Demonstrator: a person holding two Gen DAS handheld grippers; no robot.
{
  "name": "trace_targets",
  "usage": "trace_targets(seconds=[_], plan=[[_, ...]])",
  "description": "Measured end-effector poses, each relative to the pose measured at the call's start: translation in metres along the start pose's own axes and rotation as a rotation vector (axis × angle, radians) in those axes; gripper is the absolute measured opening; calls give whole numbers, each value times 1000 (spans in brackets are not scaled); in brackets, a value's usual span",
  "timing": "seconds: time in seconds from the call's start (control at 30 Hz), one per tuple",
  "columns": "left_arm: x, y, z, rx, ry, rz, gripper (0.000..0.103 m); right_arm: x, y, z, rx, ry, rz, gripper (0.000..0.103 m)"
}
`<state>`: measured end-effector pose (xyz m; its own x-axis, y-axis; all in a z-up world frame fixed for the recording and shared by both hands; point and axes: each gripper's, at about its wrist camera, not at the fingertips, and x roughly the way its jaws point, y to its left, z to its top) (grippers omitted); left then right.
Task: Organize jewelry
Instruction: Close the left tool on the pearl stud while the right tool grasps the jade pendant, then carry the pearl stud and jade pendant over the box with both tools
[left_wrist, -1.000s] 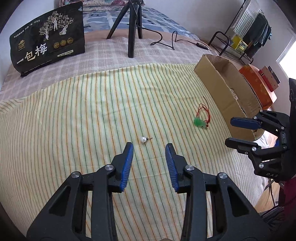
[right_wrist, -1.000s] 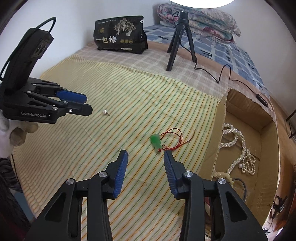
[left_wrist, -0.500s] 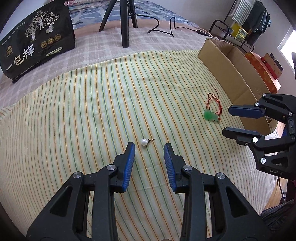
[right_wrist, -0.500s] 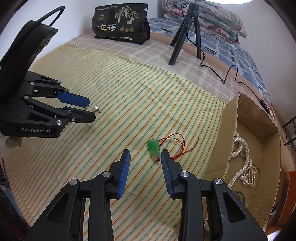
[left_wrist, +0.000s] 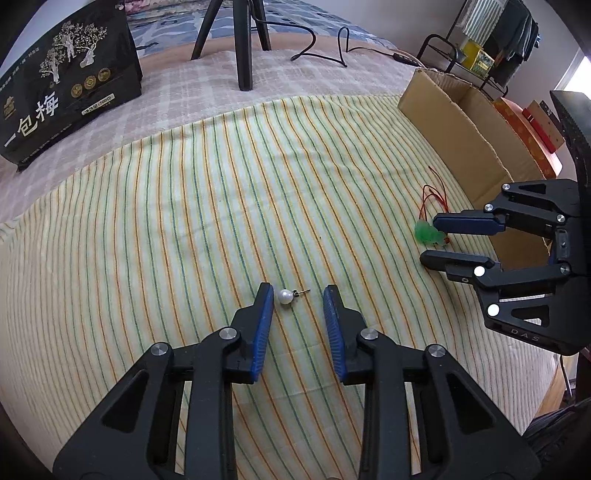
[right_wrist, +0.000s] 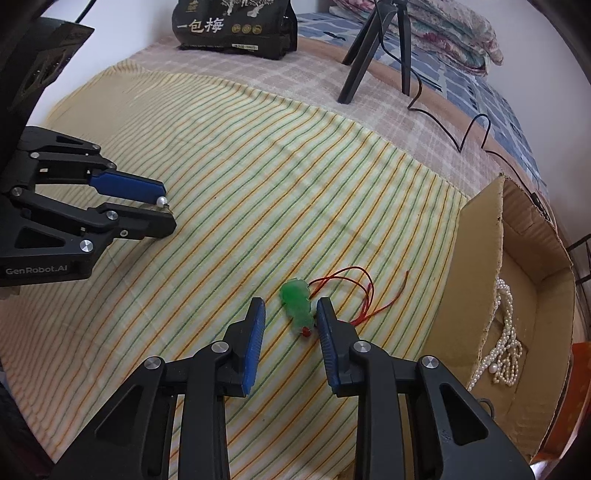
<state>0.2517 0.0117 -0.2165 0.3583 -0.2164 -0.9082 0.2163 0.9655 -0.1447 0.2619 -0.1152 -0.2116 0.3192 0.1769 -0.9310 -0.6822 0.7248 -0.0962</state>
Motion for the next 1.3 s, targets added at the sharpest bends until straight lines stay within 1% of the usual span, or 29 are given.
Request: trace_targets(seconds=[0.07,0.13,0.2,0.27,0.43,0.67,1.07,1.17,1.3], plan=[[1,1,0,2,-4,4,24,3,1,1,-5,6,0,27],[1,1,-1,4,-7,6,20,3,0,1,1,4,10,22],[1,1,-2,6,-9,10,14,3,0,1,10,3,20,13],[0,0,-2,11,-11,17,10,3,2,1,6,0,14,13],[-2,-2,-4,20,-18,30,9,0,3,-3,18,-22,22,13],[-17,4,-2,-12,-43,18,9,-20,-1,-8,59,-82,46,13],[-66,2,5,-65,-143,-11,9,-63,-5,-12,119,-178,68,13],[-79,-1,6,-84,-172,-30,9,-78,-8,-13,141,-211,73,13],[-94,-10,7,-78,-206,-44,9,-98,-15,-14,178,-256,76,13]])
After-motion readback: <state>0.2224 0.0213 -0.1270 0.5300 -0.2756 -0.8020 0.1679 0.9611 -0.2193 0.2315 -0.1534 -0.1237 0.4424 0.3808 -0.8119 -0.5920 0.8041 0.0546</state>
